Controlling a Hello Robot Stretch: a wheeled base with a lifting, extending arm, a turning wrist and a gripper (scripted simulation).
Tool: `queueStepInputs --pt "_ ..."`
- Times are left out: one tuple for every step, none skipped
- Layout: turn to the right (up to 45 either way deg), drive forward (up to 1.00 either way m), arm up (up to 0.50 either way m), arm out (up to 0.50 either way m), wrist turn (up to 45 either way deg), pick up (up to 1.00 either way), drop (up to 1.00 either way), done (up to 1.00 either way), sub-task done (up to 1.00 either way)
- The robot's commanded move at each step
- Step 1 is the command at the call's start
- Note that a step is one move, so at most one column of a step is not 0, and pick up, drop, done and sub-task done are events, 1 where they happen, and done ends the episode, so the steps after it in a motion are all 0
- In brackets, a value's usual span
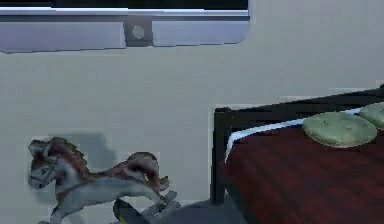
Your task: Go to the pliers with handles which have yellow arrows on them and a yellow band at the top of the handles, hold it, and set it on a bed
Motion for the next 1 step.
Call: queueStepInputs --pt "45.0 0.0 0.0 0.0 0.0 0.0 0.0 0.0 0.0"
